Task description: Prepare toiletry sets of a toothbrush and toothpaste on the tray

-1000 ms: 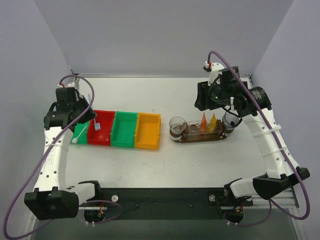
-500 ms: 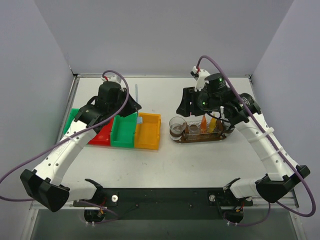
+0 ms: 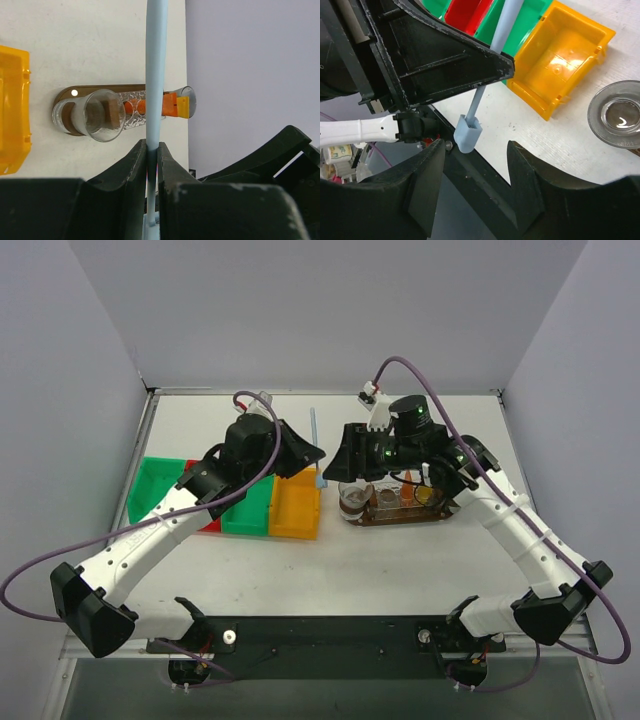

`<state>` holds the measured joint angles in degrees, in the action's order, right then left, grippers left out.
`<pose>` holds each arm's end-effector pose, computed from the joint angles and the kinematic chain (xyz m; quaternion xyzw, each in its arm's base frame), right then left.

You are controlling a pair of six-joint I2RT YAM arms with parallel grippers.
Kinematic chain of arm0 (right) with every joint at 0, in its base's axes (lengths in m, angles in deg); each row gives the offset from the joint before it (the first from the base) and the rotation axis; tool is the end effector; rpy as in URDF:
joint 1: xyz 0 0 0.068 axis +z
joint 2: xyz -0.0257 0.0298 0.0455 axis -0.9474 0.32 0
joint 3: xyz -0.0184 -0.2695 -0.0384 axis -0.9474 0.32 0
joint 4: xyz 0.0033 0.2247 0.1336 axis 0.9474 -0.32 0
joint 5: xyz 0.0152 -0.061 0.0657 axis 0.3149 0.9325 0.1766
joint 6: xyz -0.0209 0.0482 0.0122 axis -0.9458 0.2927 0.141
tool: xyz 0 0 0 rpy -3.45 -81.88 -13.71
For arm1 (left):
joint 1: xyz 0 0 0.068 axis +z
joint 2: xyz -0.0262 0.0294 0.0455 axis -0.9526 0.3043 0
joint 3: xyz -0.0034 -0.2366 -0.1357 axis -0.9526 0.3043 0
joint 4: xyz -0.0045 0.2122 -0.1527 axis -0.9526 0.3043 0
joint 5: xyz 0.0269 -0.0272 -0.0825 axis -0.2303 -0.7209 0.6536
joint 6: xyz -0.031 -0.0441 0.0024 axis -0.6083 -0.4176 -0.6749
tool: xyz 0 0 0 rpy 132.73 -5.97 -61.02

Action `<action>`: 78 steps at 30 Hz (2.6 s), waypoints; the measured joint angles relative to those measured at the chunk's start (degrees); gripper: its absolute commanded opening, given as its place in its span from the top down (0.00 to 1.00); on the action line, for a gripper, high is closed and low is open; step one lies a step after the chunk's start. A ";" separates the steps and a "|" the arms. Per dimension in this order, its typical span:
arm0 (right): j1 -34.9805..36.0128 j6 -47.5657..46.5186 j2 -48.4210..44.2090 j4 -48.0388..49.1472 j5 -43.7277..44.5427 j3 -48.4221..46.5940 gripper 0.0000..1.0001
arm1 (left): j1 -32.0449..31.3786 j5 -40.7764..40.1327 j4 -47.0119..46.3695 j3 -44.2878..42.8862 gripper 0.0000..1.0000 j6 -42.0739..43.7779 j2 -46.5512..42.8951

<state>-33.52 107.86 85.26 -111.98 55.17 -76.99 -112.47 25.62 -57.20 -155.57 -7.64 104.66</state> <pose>0.2198 0.1906 0.4357 -0.1952 0.7845 0.4632 0.3632 0.2239 -0.1880 0.3841 -0.1628 0.8164 -0.4249 0.3556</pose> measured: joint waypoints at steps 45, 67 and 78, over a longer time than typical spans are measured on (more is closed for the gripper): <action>-3.76 -5.84 4.33 -14.91 -5.60 -1.97 1.00 | 4.74 5.16 -7.13 6.08 0.20 22.45 -10.60; -1.88 -17.40 1.31 -44.48 -22.62 -0.76 1.00 | -17.90 20.52 4.35 5.40 0.08 80.65 -6.56; -0.46 -17.84 1.31 -45.03 -25.92 -0.37 1.00 | -23.45 14.05 0.44 8.61 0.23 85.61 -5.57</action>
<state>-33.97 90.02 86.57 -157.00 29.25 -77.36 -135.92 39.67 -56.77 -146.96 77.98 99.08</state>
